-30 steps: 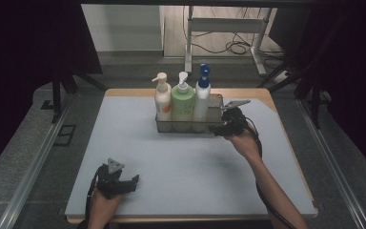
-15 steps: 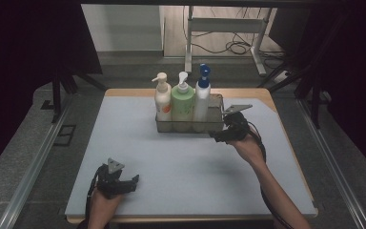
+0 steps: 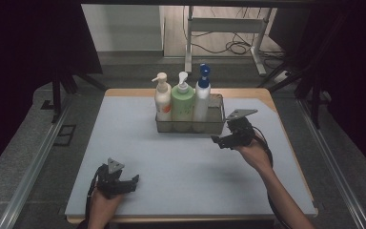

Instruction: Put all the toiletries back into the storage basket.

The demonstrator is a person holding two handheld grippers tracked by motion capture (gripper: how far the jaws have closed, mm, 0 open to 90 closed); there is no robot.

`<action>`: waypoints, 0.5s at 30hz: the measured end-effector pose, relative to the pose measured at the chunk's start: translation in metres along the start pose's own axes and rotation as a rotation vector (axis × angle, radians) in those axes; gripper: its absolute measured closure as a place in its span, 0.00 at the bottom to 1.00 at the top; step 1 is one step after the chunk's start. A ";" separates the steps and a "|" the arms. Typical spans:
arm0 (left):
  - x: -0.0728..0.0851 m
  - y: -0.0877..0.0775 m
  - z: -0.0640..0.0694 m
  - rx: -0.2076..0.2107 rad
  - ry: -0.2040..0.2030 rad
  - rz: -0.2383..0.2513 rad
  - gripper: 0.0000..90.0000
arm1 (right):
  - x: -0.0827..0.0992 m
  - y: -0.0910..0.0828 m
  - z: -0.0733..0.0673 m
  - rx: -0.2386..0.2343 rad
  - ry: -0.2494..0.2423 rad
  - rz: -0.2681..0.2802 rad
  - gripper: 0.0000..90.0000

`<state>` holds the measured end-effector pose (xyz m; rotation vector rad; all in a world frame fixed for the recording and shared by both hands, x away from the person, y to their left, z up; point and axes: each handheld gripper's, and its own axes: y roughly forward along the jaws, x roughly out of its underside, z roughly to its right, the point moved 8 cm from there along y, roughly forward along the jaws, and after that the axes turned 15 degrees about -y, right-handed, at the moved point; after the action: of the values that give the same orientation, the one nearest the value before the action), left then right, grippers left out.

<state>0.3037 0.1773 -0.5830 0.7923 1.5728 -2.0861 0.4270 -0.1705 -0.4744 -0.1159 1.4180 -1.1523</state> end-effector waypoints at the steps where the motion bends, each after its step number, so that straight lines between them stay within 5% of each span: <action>1: 0.000 0.000 0.000 0.000 0.000 0.000 0.13 | 0.001 -0.001 0.000 0.001 -0.003 -0.001 0.11; 15: 0.000 0.000 0.000 0.000 0.000 0.000 0.13 | 0.023 -0.022 -0.004 0.012 -0.017 -0.008 0.06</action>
<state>0.3036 0.1774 -0.5830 0.7925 1.5730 -2.0855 0.4057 -0.1946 -0.4772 -0.1224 1.3960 -1.1638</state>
